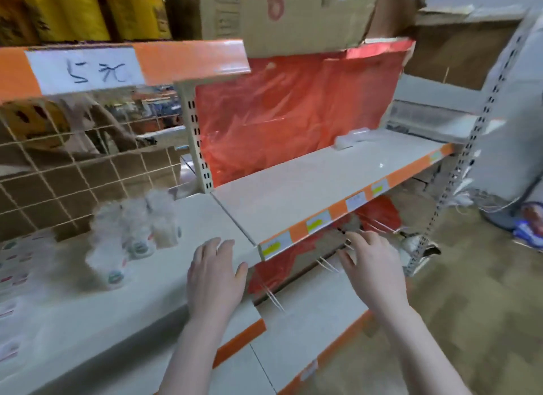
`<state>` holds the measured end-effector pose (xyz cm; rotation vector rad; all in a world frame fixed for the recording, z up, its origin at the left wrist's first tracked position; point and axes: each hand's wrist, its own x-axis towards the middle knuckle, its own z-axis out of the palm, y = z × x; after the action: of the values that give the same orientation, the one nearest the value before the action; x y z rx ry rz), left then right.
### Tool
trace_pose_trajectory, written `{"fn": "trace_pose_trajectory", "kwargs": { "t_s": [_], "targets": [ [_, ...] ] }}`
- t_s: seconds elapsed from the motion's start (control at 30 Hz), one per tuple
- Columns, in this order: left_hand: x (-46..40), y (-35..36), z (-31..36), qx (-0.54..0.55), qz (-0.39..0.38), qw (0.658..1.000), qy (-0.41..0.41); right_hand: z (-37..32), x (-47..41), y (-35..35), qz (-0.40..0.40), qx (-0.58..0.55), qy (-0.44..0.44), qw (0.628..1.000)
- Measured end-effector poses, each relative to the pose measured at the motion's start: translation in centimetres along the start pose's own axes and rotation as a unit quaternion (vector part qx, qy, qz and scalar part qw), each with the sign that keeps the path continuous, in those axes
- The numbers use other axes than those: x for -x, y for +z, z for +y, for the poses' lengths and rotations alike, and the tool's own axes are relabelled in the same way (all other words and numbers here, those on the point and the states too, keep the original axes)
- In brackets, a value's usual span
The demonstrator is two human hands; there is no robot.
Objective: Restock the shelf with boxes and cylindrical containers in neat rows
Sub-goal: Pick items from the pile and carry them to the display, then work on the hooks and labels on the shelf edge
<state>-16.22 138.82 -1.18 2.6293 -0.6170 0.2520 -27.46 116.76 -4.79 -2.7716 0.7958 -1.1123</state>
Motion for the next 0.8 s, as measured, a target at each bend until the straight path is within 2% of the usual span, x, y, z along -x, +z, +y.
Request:
{"fn": "trace_pose_trajectory", "kwargs": {
  "t_s": [0.43,0.8],
  "targets": [
    [-10.8,10.7,16.3,0.050,-0.029,0.994,0.093,15.7,-7.2,1.9,0.003,0.050,0.093,0.994],
    [-26.0,19.3,28.4,0.074,-0.040,0.989,0.118,28.3,-20.7,8.6,-0.024,0.050,0.151,0.987]
  ]
}}
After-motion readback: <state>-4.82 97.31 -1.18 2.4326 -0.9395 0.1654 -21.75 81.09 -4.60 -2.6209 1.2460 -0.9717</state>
